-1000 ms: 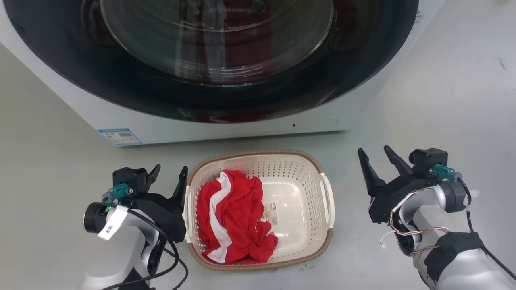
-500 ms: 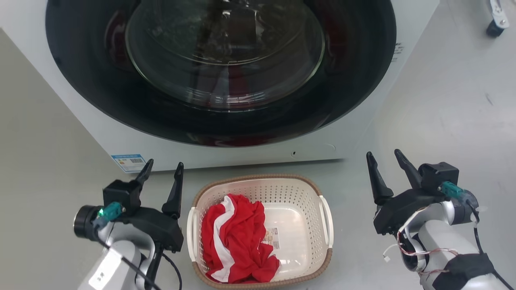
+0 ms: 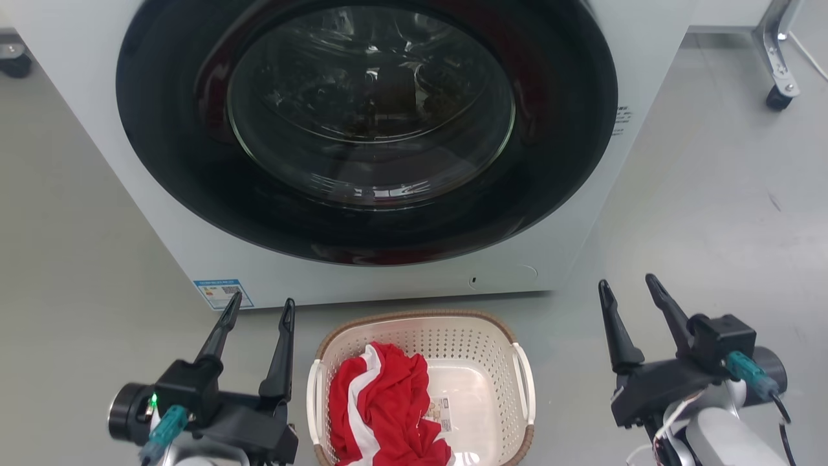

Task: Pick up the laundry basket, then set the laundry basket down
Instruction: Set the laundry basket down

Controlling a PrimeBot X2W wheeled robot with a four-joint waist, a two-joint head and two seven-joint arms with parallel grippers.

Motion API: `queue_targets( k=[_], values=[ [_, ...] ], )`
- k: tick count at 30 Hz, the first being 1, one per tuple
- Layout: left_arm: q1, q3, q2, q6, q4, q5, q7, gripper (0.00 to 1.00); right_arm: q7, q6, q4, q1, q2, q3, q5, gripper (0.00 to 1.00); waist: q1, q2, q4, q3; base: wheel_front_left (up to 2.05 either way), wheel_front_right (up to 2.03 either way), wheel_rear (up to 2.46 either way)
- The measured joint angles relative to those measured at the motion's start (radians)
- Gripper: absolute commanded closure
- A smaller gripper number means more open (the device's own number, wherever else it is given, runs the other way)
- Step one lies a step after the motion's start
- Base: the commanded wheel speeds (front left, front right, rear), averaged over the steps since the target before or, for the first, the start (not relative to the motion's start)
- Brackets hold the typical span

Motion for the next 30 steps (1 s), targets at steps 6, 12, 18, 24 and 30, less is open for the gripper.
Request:
queue_targets(
  k=[6,12,18,24,30],
  values=[
    [0.091,0.023,0.005,0.017,-0.085,0.007,0.000,0.00,0.000,-0.003,-0.079,0.083,-0.004,-0.032,-0.029,0.00,0.0000,0.0000,0.001,-0.030,0.00,0.00,0.00],
    [0.170,0.036,0.006,0.026,-0.138,0.015,0.000,0.00,0.000,-0.010,-0.135,0.155,-0.002,-0.065,-0.056,0.00,0.0000,0.0001,-0.001,-0.055,0.00,0.00,0.00],
    [0.218,0.046,-0.001,0.026,-0.161,0.020,0.000,0.00,0.000,-0.010,-0.167,0.218,0.009,-0.124,-0.072,0.00,0.0001,0.0001,-0.001,-0.073,0.00,0.00,0.00],
    [0.252,0.063,-0.007,0.034,-0.178,0.022,0.001,0.00,0.000,-0.010,-0.188,0.277,0.042,-0.179,-0.110,0.00,0.0001,0.0001,0.000,-0.083,0.00,0.00,0.00],
    [0.258,0.073,-0.013,0.035,-0.180,0.047,0.013,0.00,0.000,-0.010,-0.210,0.295,0.057,-0.191,-0.133,0.00,0.0001,0.0002,-0.001,-0.085,0.00,0.00,0.00]
  ],
)
